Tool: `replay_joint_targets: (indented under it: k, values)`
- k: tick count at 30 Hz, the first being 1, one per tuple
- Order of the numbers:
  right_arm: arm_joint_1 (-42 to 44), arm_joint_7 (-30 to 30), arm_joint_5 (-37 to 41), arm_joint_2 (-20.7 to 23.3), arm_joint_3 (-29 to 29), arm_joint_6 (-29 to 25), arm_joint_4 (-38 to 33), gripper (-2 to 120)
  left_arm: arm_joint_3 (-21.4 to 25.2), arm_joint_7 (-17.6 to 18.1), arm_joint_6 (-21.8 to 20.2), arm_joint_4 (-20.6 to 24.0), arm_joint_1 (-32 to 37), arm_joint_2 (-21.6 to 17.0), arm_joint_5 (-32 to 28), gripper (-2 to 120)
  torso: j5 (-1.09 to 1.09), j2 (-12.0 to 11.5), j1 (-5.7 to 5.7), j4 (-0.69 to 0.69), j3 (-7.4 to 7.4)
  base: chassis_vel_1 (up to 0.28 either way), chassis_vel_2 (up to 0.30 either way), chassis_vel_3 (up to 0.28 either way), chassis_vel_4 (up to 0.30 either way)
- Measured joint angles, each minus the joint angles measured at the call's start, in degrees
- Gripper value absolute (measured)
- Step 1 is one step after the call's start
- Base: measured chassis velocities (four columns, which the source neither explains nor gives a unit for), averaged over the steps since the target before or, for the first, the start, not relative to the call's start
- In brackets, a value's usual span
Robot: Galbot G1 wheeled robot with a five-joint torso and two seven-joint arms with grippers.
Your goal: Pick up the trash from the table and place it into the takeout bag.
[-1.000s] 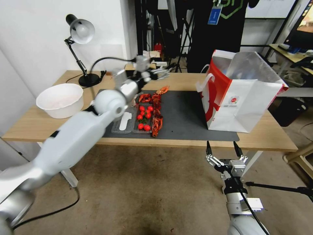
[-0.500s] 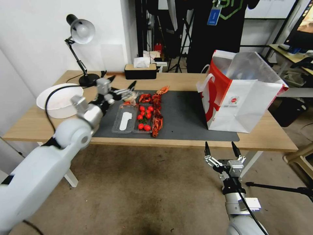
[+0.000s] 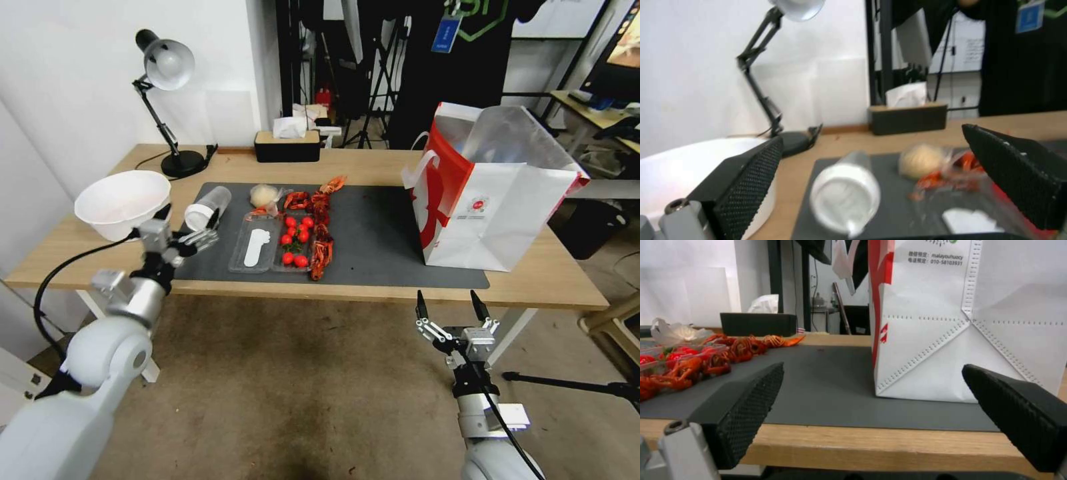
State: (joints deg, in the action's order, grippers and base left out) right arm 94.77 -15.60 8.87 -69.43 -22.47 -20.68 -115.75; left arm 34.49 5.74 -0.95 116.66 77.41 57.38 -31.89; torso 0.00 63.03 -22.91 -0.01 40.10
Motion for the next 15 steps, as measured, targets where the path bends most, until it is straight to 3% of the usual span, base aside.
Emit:
replay_joint_targets:
  k: [5, 15]
  values:
    - [-0.09, -0.02, -0.02, 0.01, 0.00, -0.02, 0.08, 100, 1.87, 0.77, 0.94, 0.07, 3.60, 1.06, 1.55, 100, 0.00, 0.00, 0.00, 0.01, 0.00, 0.000, 0.000, 0.000, 0.000]
    - [-0.19, -0.09, -0.02, 0.00, -0.14, -0.05, 0.27, 100, 2.77, 0.70, 6.79, -1.43, 11.74, 4.07, 6.26, 100, 0.00, 0.00, -0.01, 0.02, 0.00, 0.000, 0.000, 0.000, 0.000]
